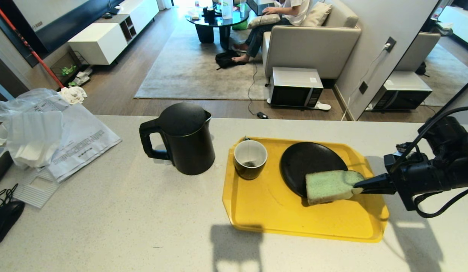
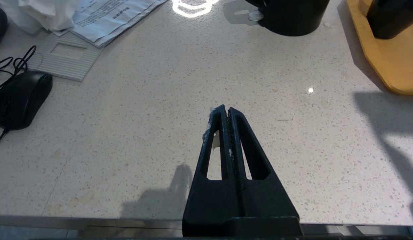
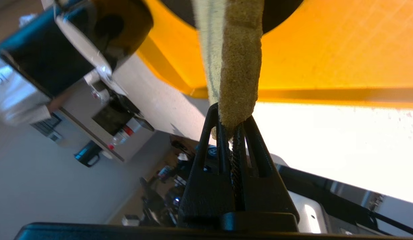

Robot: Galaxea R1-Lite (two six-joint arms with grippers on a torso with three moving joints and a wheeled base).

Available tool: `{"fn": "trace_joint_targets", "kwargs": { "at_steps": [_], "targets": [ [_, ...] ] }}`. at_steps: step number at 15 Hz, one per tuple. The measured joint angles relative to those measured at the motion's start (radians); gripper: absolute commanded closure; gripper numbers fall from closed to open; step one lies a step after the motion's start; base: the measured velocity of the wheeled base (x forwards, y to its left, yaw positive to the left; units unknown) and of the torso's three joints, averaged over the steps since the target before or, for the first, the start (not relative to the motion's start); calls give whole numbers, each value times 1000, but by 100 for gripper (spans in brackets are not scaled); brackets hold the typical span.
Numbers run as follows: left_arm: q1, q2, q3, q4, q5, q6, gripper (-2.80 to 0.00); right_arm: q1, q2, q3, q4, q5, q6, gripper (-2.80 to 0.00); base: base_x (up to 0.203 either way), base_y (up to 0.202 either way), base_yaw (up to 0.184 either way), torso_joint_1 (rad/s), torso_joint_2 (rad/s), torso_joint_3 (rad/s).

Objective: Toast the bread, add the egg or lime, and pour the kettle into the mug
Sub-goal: Put the bread slices in the toaster

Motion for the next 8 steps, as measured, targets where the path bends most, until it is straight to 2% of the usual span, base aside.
{"fn": "trace_joint_targets", "kwargs": {
  "at_steps": [4, 6, 8],
  "targets": [
    [0, 0, 0, 0, 0, 0, 0, -6, -120, -21, 120, -18, -84, 0, 0, 0, 0, 0, 0, 0],
    [0, 0, 0, -1, 0, 0, 0, -9, -183, -22, 177, -58, -142, 0, 0, 0, 0, 0, 0, 0],
    [0, 0, 0, 0, 0, 0, 0, -10, -250, -23, 234, -119, -233, 0, 0, 0, 0, 0, 0, 0]
  ]
}}
